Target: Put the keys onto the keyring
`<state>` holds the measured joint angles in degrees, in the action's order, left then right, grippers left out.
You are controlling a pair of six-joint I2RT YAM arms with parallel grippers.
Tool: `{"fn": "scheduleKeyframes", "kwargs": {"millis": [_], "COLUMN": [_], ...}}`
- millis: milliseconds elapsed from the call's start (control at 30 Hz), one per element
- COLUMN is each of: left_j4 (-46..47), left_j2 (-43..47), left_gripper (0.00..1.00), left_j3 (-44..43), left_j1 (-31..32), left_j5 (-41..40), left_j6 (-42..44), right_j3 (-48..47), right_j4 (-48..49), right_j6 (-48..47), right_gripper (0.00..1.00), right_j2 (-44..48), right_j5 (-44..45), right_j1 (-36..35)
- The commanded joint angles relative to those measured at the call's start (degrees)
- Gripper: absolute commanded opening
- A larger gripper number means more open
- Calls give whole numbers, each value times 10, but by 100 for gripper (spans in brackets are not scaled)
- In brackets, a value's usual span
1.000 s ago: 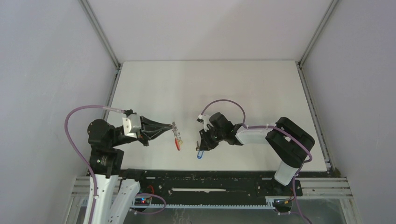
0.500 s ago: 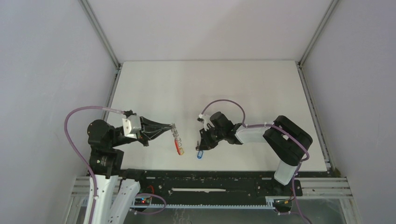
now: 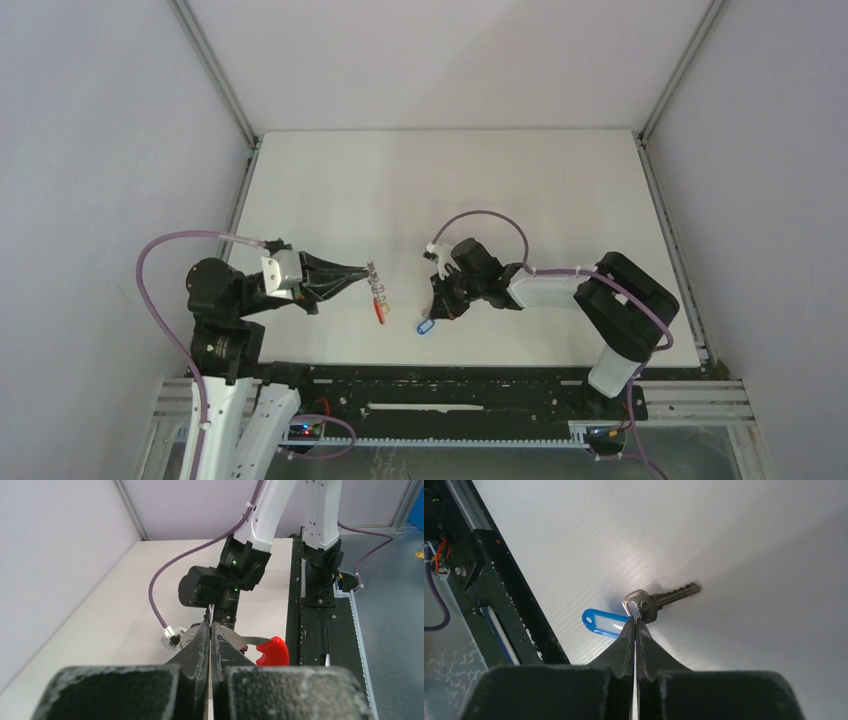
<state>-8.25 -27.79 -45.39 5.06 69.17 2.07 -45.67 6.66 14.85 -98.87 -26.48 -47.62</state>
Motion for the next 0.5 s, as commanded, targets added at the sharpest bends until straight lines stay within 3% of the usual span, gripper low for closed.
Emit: {"fn": "scheduleKeyframes", "kwargs": {"millis": [0,467], "left_j4": [4,3], "left_j2": [2,0], "left_gripper": [0,0], "left_j3": [9,23], "left_j1": [0,16], "left_j5": [-2,3], "left_j6": [12,8], "right_j3": [4,84], "right_j4": [-6,54], "right_j6": [-65,-272], "right_gripper": [0,0], "right_j2": [70,310], "right_j5": [45,207], "right_j1": [-21,-142]}}
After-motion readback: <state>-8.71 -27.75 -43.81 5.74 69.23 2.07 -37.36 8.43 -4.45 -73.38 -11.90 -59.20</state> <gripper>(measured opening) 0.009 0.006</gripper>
